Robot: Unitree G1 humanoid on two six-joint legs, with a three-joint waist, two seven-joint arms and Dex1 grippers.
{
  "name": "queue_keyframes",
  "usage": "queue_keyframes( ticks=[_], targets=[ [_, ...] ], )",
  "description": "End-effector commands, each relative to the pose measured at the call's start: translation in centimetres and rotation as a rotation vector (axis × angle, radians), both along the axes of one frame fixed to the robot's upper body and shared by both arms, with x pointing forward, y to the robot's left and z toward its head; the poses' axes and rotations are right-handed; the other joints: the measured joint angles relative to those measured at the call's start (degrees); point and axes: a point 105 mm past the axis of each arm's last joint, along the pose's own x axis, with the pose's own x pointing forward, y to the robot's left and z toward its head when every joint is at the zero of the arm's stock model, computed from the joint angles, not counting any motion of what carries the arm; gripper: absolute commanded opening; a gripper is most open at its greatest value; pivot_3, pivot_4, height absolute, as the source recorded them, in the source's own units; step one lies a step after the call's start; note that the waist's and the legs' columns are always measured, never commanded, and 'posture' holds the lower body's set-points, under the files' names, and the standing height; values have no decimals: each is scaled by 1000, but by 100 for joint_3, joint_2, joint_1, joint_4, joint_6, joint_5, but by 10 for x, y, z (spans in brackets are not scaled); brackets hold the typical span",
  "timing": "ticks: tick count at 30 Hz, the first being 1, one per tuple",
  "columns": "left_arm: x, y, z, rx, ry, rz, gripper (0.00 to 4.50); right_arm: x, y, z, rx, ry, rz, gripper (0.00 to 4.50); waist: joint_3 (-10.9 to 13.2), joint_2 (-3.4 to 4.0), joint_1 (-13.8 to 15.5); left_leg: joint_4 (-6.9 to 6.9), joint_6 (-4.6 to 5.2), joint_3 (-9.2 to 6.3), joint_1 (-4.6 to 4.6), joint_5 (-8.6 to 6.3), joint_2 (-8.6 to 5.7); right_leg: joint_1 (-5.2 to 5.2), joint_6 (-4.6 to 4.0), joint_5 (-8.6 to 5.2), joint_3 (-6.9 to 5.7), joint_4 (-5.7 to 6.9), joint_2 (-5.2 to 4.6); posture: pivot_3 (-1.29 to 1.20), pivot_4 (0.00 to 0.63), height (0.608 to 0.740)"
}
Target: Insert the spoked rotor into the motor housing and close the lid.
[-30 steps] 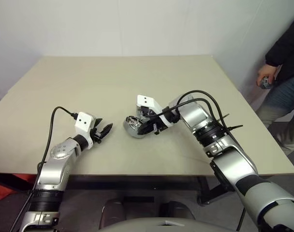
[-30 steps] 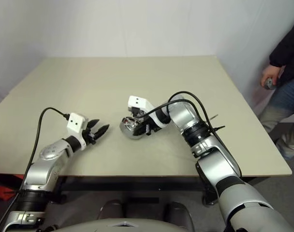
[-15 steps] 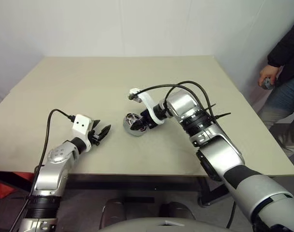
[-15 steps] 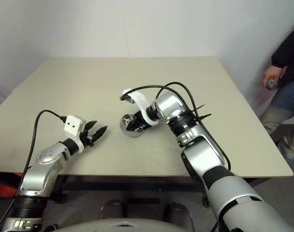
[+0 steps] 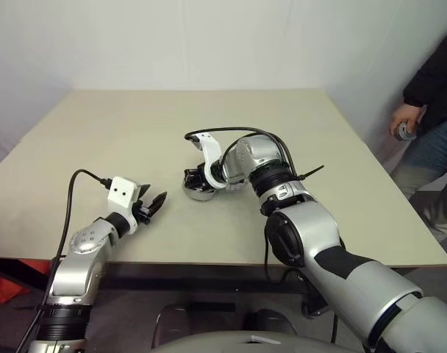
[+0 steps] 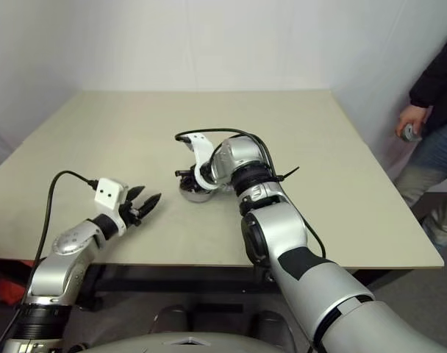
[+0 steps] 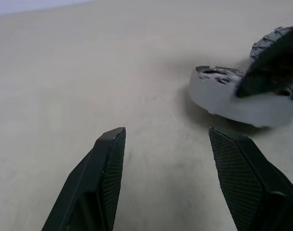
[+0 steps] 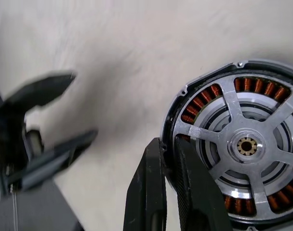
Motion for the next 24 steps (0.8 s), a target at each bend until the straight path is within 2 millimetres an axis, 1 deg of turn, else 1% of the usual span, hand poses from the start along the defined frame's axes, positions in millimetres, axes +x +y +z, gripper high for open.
queue_keyframes(
  ticks=[1, 3, 4, 7, 10, 12, 15, 17, 18, 20, 21, 23, 24],
  targets=[
    [1, -3, 16, 6, -59, -8, 2886, 11, -17, -14, -81, -17, -105, 10, 10, 17, 0, 1, 1, 0, 19, -1, -4, 11, 4, -2, -3, -5, -3, 0, 0, 740],
    [1, -3, 16, 4, -59, -6, 2886, 13, -19, -15, -103, -35, -111, 705, 18, 30, -2, 1, 5, -6, 52, -3, -21, 49, 22, -12, -26, -29, -5, 0, 0, 740],
    [1, -3, 16, 4, -59, -5, 2886, 14, -20, -15, -116, -42, -109, 964, 22, 37, -4, 1, 7, -16, 59, -5, -21, 67, 23, -13, -39, -47, -5, 0, 0, 740],
    [1, -2, 16, 4, -57, -4, 2886, 14, -19, -12, -147, -67, -81, 1897, 31, 51, -3, -9, 11, -55, 49, -7, -17, 102, 23, -13, -71, -117, -7, 0, 0, 740],
    [2, -2, 15, 3, -55, -6, 2886, 4, -7, -4, -94, -34, 15, 2865, 31, 50, -14, -10, 11, -63, 41, -8, -34, 99, 25, -13, -66, -120, -23, 0, 0, 740],
    [2, -2, 15, 3, -54, -7, 2886, -2, -2, 1, -67, -22, 67, 2865, 25, 40, -20, -11, 11, -106, 21, -7, -34, 99, 26, -13, -64, -118, -23, 0, 0, 740],
    [3, -4, 15, 0, -53, -12, 2886, -12, 11, 21, 19, -40, 178, 2865, 21, 31, -20, -25, 10, -125, -9, -7, -44, 65, 31, -9, -48, -105, -18, 0, 0, 740],
    [4, -5, 15, -1, -53, -16, 2886, -13, 17, 36, 87, -93, 227, 2865, 18, 27, -17, -33, 2, -124, -42, -1, -40, 29, 43, 0, -31, -86, -7, 0, 0, 740],
    [4, -6, 15, -3, -53, -18, 2886, -14, 20, 46, 134, -127, 251, 2865, 14, 21, -14, -34, -2, -121, -74, 2, -33, 6, 43, 4, -28, -72, -1, 0, 0, 740],
    [5, -6, 16, -4, -53, -21, 2886, -15, 24, 61, 203, -183, 285, 2865, 8, 6, -6, -26, -24, -111, -115, 15, -50, -82, 30, 13, 2, 16, -1, 0, 0, 740],
    [6, -7, 16, -5, -52, -23, 2886, -13, 25, 71, 242, -231, 294, 2865, 7, 5, -5, -32, -26, -102, -138, 16, -52, -115, -5, 20, 2, 37, 2, 0, 0, 740],
    [8, -8, 16, -7, -52, -32, 2886, -9, 19, 94, 322, -313, 305, 2865, 7, 5, -4, -43, -34, -102, -185, 18, -56, -170, -12, 14, -13, 59, 15, 0, 0, 740],
    [10, -9, 17, -7, -52, -37, 2886, -6, 14, 100, 341, -334, 296, 2865, 8, 5, -1, -44, -39, -102, -194, 15, -51, -182, -18, 8, -17, 67, 20, 0, 0, 740]
  ],
)
